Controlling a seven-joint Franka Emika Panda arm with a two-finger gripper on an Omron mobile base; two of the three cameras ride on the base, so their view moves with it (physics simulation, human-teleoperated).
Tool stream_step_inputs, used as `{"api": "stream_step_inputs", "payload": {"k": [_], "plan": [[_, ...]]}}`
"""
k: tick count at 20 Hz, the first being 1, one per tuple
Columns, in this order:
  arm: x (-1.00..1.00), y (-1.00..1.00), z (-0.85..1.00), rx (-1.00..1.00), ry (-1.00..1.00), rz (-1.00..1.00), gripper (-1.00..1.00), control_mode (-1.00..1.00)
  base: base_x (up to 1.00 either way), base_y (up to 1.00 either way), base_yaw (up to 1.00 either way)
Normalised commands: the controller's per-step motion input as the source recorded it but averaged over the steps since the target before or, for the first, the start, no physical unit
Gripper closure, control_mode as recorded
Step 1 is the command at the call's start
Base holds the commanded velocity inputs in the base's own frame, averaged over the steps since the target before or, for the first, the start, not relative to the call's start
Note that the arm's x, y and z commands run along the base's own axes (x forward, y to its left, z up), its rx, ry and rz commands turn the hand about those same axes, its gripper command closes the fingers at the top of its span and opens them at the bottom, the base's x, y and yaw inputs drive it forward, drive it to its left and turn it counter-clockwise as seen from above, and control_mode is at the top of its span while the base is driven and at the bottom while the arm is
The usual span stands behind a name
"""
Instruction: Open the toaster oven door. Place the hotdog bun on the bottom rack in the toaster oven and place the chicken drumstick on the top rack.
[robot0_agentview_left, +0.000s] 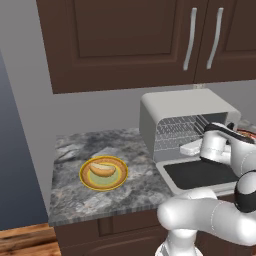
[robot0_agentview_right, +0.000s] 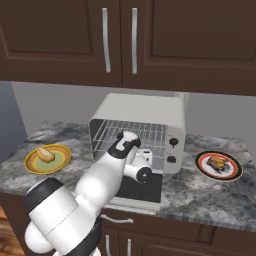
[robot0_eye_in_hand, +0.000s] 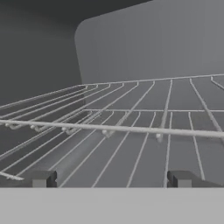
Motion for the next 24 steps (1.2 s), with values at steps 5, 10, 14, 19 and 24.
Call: {"api": "stream_step_inputs", "payload": {"k": [5, 10, 14, 19, 24], "plan": [[0.00, -0.04, -0.31, 0.01, 0.06, 0.04, -1.00, -1.00, 0.00, 0.00, 0.00], [-0.01, -0.05, -0.16, 0.00, 0.10, 0.06, -1.00, -1.00, 0.00, 0.00, 0.00], [-0.05, -0.07, 0.00, 0.02, 0.00, 0.06, -1.00, -1.00, 0.00, 0.00, 0.00], [-0.07, -0.02, 0.00, 0.08, 0.00, 0.04, -1.00, -1.00, 0.00, 0.00, 0.00], [0.02, 0.00, 0.01, 0.08, 0.00, 0.02, -1.00, -1.00, 0.00, 0.00, 0.00]]}}
